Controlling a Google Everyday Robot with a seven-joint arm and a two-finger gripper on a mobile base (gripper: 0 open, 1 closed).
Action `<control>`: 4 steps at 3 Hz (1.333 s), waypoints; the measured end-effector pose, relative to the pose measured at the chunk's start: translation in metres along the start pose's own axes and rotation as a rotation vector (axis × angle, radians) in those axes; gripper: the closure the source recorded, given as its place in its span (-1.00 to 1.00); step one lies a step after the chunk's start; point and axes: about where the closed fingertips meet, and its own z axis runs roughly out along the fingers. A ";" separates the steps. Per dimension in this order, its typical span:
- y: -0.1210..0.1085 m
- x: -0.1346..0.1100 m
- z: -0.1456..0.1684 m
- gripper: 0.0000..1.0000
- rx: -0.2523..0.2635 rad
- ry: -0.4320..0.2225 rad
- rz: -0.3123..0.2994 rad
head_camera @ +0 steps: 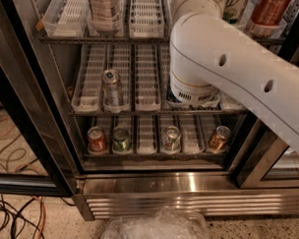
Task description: Pick orange can from top shelf of fridge
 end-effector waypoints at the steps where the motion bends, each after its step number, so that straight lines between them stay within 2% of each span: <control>1: 0.002 -0.024 -0.003 1.00 -0.026 -0.018 0.004; 2: 0.022 -0.032 -0.024 1.00 -0.109 0.022 0.004; 3: 0.052 -0.016 -0.059 1.00 -0.209 0.123 0.059; 4: 0.072 0.007 -0.091 1.00 -0.270 0.230 0.123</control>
Offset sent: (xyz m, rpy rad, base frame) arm -0.0517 0.0593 -0.0112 0.0916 0.2164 0.2571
